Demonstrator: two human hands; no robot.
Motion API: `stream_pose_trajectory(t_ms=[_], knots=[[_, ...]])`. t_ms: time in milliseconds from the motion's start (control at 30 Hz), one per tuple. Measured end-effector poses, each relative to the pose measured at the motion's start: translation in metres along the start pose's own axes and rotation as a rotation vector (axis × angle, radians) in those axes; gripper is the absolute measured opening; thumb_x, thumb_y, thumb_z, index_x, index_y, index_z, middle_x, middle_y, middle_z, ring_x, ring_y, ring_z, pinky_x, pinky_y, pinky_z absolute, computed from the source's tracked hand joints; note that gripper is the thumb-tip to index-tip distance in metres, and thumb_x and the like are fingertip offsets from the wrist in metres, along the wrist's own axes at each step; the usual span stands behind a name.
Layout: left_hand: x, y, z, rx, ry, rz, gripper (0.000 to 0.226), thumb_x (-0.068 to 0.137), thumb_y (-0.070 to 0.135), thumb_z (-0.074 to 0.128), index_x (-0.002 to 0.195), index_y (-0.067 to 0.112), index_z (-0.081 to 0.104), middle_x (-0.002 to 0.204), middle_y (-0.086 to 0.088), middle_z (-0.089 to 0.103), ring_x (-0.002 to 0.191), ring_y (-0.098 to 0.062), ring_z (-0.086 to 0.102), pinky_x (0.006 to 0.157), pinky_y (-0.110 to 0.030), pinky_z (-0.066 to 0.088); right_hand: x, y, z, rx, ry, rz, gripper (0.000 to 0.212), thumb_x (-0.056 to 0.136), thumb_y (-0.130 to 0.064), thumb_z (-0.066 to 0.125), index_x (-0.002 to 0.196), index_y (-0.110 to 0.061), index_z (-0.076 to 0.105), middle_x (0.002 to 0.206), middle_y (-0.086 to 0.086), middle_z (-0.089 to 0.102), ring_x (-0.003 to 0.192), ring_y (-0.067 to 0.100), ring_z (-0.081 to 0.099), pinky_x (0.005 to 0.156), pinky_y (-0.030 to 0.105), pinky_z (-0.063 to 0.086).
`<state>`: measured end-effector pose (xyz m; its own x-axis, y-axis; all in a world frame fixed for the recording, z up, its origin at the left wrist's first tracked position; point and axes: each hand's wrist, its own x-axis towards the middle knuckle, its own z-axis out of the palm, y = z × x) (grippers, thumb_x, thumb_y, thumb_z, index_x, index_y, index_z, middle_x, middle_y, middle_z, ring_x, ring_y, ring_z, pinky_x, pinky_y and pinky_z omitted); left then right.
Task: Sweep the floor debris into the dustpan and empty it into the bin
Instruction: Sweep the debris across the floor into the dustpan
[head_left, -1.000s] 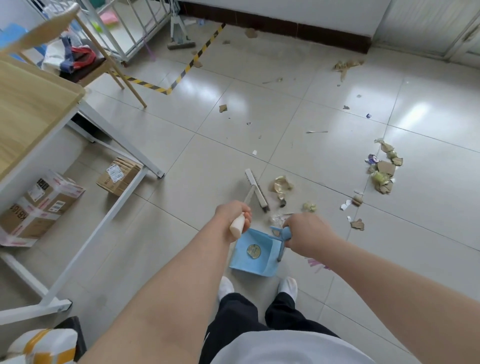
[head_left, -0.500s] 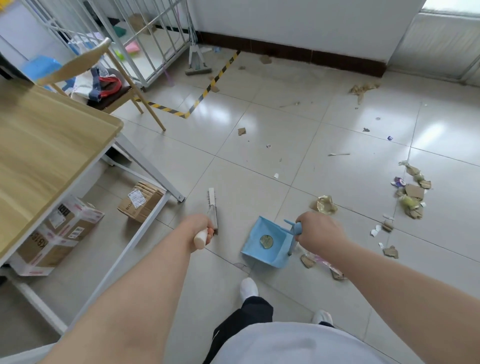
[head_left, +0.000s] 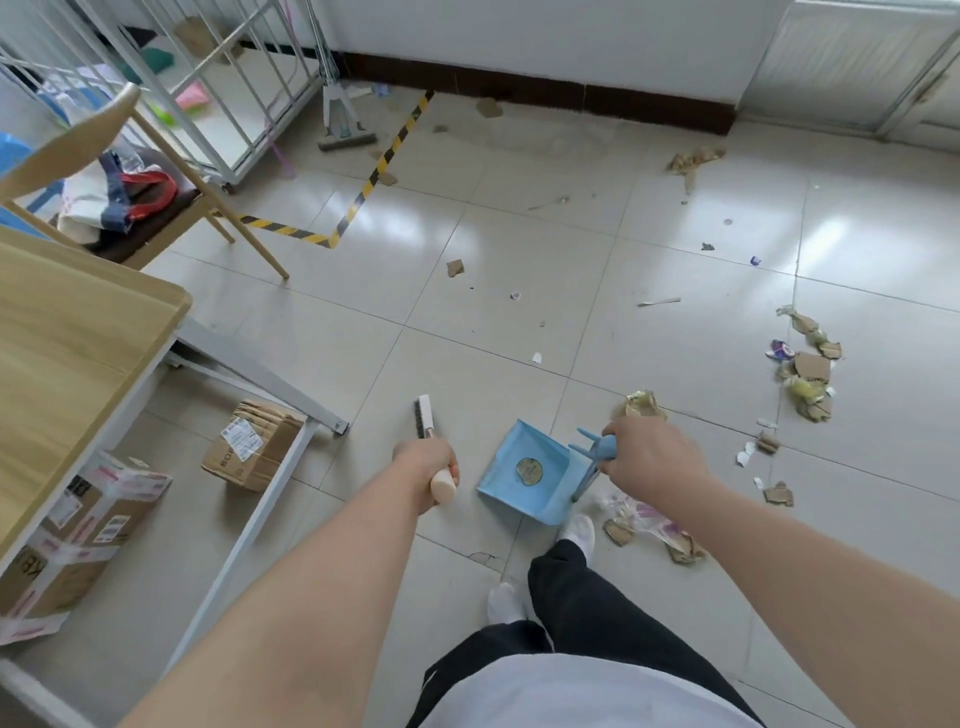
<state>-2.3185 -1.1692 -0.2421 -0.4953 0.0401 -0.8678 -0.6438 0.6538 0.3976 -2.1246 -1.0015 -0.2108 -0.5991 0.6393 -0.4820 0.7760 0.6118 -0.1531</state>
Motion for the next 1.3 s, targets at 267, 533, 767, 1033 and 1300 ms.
stream_pose_trajectory(t_ms=[267, 533, 767, 1033, 1300], knots=[[-0.007, 0.095, 0.072, 0.02, -0.202, 0.006, 0.011, 0.088, -0.005, 0.047, 0.086, 0.003, 0.054, 0.062, -0.008, 0.049, 0.03, -0.009, 0.043, 0.032, -0.012, 0.038, 0.058, 0.023, -0.043, 0.036, -0.027, 0.031, 0.016, 0.081, -0.02, 0.06, 0.095, -0.019, 0.07, 0.087, 0.0, 0.067, 0.077, 0.023, 0.062, 0.054, 0.027, 0.042], [-0.007, 0.174, 0.081, 0.056, -0.219, 0.084, 0.016, 0.084, -0.009, 0.047, 0.074, -0.001, 0.056, 0.063, -0.011, 0.051, 0.03, -0.01, 0.042, 0.032, -0.013, 0.037, 0.109, 0.007, -0.081, 0.044, -0.03, 0.011, 0.016, 0.082, -0.018, 0.058, 0.096, -0.018, 0.067, 0.092, 0.004, 0.066, 0.081, 0.027, 0.061, 0.062, 0.028, 0.044], [0.045, 0.234, 0.002, 0.093, -0.067, 0.118, 0.012, 0.087, -0.008, 0.047, 0.08, -0.003, 0.055, 0.058, -0.013, 0.055, 0.027, -0.009, 0.043, 0.033, -0.013, 0.039, 0.158, -0.034, -0.096, 0.047, -0.026, 0.042, 0.017, 0.083, -0.018, 0.057, 0.098, -0.018, 0.065, 0.088, 0.002, 0.062, 0.077, 0.026, 0.057, 0.061, 0.028, 0.042], [0.143, 0.298, -0.073, 0.064, -0.006, 0.067, 0.024, 0.088, -0.006, 0.044, 0.107, 0.002, 0.055, 0.076, -0.011, 0.052, 0.047, -0.014, 0.046, 0.035, -0.014, 0.044, 0.214, -0.079, -0.109, 0.112, -0.045, 0.182, 0.02, 0.085, -0.026, 0.062, 0.104, -0.021, 0.067, 0.094, 0.002, 0.068, 0.082, 0.024, 0.061, 0.063, 0.028, 0.043], [0.17, 0.311, -0.036, 0.324, -0.026, 0.08, 0.034, 0.081, -0.006, 0.046, 0.113, -0.006, 0.057, 0.068, -0.012, 0.054, 0.043, -0.018, 0.048, 0.046, -0.02, 0.043, 0.225, -0.084, -0.101, 0.178, -0.066, 0.294, 0.023, 0.082, -0.023, 0.064, 0.103, -0.031, 0.07, 0.084, -0.004, 0.067, 0.075, 0.021, 0.064, 0.056, 0.028, 0.049]])
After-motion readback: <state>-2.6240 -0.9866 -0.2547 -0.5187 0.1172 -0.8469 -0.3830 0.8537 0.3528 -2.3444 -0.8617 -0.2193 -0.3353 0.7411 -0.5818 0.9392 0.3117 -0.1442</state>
